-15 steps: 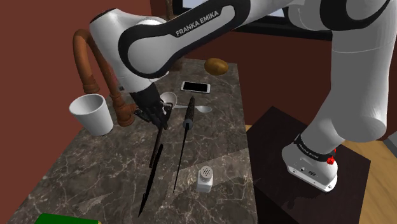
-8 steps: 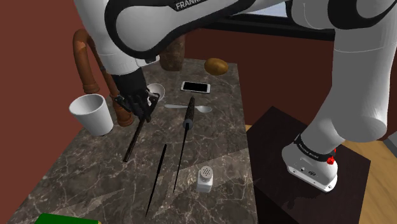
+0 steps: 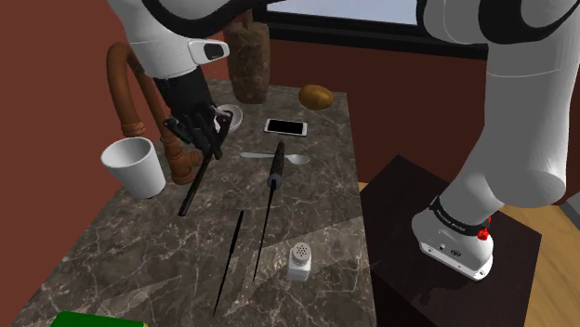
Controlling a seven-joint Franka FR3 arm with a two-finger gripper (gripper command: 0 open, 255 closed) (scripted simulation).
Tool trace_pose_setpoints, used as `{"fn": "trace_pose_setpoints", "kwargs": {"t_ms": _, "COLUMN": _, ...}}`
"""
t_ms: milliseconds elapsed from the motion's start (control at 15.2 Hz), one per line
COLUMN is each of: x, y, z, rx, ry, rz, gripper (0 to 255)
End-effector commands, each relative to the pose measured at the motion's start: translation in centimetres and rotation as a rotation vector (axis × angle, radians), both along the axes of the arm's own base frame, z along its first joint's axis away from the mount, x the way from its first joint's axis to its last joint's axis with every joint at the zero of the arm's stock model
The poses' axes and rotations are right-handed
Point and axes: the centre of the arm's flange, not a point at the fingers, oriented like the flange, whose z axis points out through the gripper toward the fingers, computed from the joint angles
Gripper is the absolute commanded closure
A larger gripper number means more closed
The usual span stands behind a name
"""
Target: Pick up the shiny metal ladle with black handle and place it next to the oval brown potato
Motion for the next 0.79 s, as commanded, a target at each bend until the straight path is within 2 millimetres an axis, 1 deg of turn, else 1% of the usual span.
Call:
{"fn": "trace_pose_setpoints", "kwargs": {"t_ms": 0, "x": 0.9, "y": 1.1, "z": 2.3, "rx": 0.088, "ry": -0.073, "rz": -0.007, "gripper": 255}}
{"fn": "trace_pose_setpoints", "kwargs": {"t_ms": 132, "x": 0.9, "y": 1.1, "z": 3.2, "rx": 0.088, "ry": -0.073, "rz": -0.007, "gripper": 255}}
{"fn": "trace_pose_setpoints", "kwargs": {"t_ms": 726, "x": -1.8, "y": -10.5, "z": 3.2, "rx": 0.088, "ry": -0.073, "rz": -0.007, "gripper": 255}}
